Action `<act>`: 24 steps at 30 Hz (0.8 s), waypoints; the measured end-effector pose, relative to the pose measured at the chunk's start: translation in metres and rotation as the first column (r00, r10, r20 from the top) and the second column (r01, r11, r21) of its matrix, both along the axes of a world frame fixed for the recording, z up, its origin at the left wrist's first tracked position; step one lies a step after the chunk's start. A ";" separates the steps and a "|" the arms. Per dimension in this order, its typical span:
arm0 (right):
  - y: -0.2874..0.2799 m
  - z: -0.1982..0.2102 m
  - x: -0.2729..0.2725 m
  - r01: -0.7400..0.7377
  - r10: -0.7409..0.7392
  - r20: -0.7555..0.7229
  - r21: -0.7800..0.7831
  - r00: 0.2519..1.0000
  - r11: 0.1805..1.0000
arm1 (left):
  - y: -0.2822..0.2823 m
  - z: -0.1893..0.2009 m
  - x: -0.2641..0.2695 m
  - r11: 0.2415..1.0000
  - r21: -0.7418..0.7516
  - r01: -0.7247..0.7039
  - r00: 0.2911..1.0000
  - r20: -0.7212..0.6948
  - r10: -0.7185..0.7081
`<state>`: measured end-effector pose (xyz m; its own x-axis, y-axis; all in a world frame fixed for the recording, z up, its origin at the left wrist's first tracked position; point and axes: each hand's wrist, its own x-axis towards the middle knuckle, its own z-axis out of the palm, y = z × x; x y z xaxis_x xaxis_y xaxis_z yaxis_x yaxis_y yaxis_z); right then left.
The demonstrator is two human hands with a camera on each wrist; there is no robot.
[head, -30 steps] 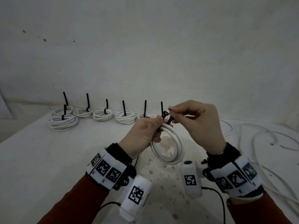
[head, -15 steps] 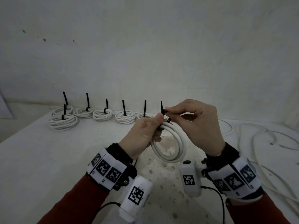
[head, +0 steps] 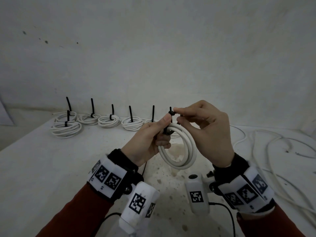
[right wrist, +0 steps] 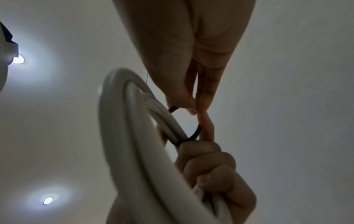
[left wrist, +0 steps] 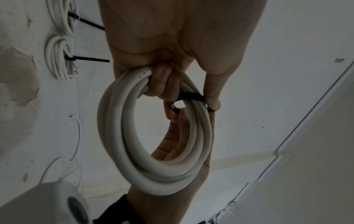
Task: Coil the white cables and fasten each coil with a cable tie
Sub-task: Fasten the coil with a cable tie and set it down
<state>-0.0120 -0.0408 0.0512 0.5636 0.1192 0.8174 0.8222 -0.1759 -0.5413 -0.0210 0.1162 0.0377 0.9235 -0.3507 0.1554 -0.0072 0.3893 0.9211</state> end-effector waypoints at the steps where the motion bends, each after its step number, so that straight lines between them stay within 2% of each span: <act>1: 0.001 0.000 -0.002 -0.005 0.005 -0.029 0.029 1.000 1.000 | 0.000 0.000 0.000 1.000 -0.004 0.002 1.000 0.004 -0.002; 3: 0.001 0.002 -0.005 -0.040 0.047 -0.065 0.102 0.997 0.994 | -0.001 0.001 -0.002 1.000 -0.006 0.013 1.000 0.013 -0.013; 5: 0.000 0.004 -0.008 -0.048 0.053 -0.041 0.127 0.998 0.991 | -0.001 0.002 -0.003 1.000 -0.004 0.030 0.999 0.019 -0.030; 14: -0.001 0.006 -0.012 0.046 -0.050 0.082 0.059 0.995 0.997 | 0.000 -0.001 -0.002 0.996 -0.016 0.085 0.996 0.029 -0.085; 24: -0.002 0.008 -0.015 0.079 -0.086 0.171 0.047 0.982 0.996 | 0.000 0.000 -0.003 0.994 -0.011 0.110 0.993 0.041 -0.109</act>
